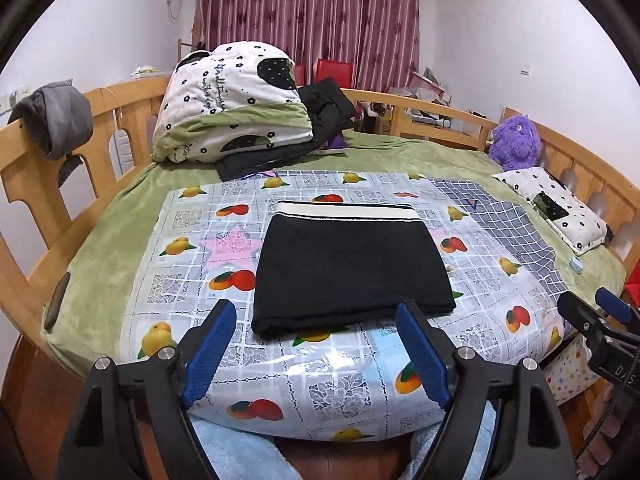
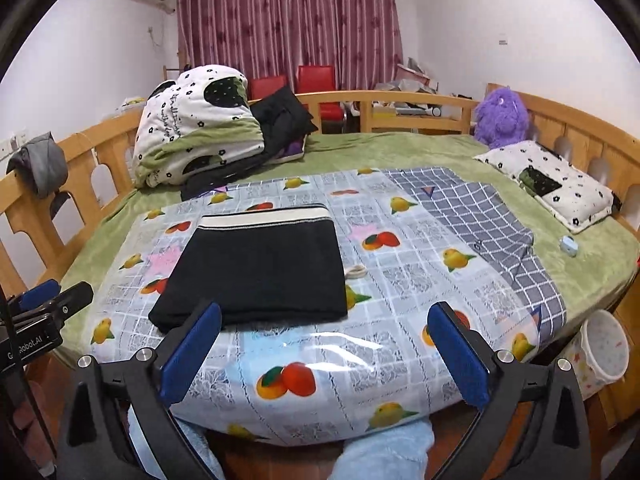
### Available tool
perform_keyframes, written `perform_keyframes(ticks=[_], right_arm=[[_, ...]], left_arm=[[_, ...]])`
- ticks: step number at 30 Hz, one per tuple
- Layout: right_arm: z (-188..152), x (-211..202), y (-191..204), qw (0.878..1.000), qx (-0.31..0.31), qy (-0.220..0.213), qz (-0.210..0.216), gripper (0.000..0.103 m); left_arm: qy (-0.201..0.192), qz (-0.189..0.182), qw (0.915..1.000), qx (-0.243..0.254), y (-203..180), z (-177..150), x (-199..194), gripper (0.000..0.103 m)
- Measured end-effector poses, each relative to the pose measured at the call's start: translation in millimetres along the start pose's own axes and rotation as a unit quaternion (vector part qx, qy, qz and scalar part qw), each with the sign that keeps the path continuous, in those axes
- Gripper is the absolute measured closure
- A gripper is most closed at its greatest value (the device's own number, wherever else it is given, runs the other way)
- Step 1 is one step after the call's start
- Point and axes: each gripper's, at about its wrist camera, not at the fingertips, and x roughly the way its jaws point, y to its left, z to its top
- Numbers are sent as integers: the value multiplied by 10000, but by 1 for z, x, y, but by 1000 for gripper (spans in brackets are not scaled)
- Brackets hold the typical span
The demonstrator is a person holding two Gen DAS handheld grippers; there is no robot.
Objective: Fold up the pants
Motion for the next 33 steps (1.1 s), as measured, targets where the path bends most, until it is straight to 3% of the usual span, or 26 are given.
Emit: perform_keyframes(ticks=[9, 33], right_arm=[[-6, -3, -7, 10000, 0, 3, -53, 2], [-6, 1, 2, 10000, -61, 36, -20, 2]], left_arm=[[-32, 192, 9997, 124, -11, -4, -4, 22], [26, 240, 9997, 102, -7, -6, 0, 22]])
